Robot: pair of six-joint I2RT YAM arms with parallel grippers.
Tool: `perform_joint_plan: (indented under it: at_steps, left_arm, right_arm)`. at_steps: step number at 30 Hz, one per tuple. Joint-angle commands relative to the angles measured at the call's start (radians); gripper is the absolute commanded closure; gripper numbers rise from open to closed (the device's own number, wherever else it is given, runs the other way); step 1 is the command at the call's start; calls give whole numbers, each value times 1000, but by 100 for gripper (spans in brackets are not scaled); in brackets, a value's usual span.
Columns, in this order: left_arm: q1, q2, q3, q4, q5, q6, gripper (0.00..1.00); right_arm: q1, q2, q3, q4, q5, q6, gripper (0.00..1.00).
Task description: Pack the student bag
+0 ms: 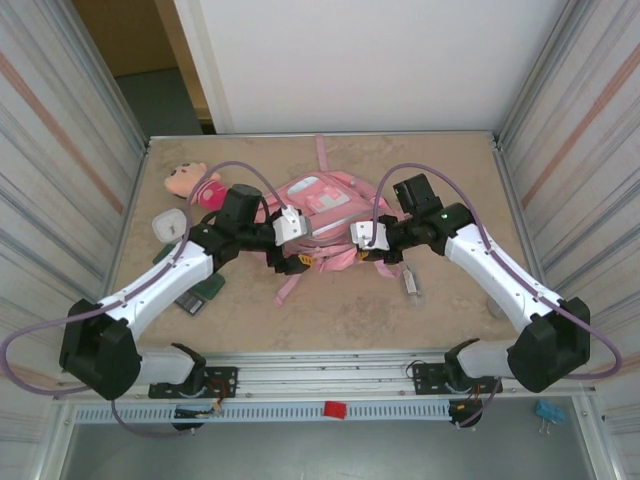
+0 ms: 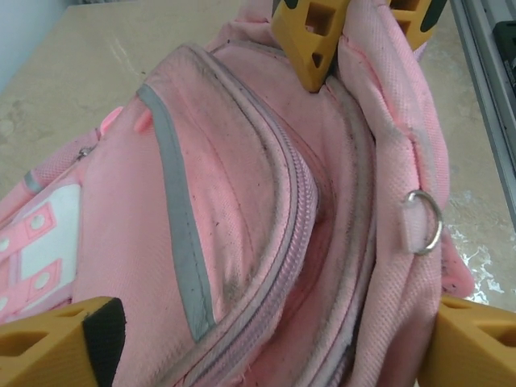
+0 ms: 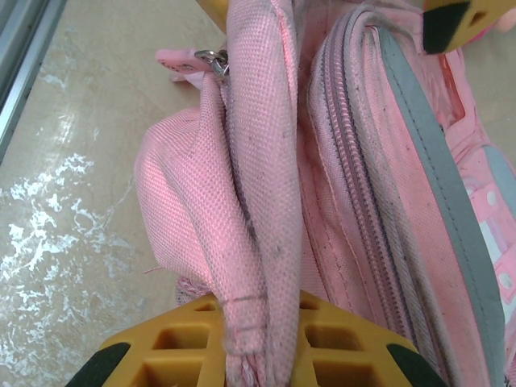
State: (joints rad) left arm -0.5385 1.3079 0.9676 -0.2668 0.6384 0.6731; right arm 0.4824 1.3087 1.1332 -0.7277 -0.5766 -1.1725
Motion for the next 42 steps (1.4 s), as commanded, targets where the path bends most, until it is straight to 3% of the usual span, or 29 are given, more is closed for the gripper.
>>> perform_joint_plan:
  at_steps: [1, 4, 8, 12, 18, 23, 25, 28, 32, 42]
  left_arm:
    - [-12, 14, 19, 76, 50, 10, 28]
    - [-15, 18, 12, 82, 109, -30, 55]
    - [-15, 12, -15, 153, 117, -226, 100]
    - [-14, 9, -54, 255, 93, -502, 100]
    - [-14, 29, -76, 337, 162, -701, 100]
    - [-15, 48, -32, 256, 176, -734, 100]
    - [-14, 54, -22, 248, 196, -753, 100]
    - [-15, 68, -5, 244, 226, -794, 100]
    - [-14, 88, 24, 203, 250, -818, 100]
    - [-14, 97, 18, 244, 313, -829, 100]
  right_arm:
    - [2, -10, 62, 34, -122, -29, 99]
    - [-7, -6, 62, 45, -106, 8, 95]
    - [-12, -38, 41, 93, -29, 245, 73]
    - [-4, -124, 3, 152, 85, 653, 50]
    - [100, -219, 42, -13, 371, 1137, 38]
    - [294, -265, 95, -159, 665, 1490, 39]
    - [344, -270, 95, -157, 693, 1686, 43]
    - [395, -256, 62, -76, 641, 1916, 49]
    - [477, -205, 37, 26, 681, 2035, 53]
    - [468, -92, 24, 114, 756, 2155, 62]
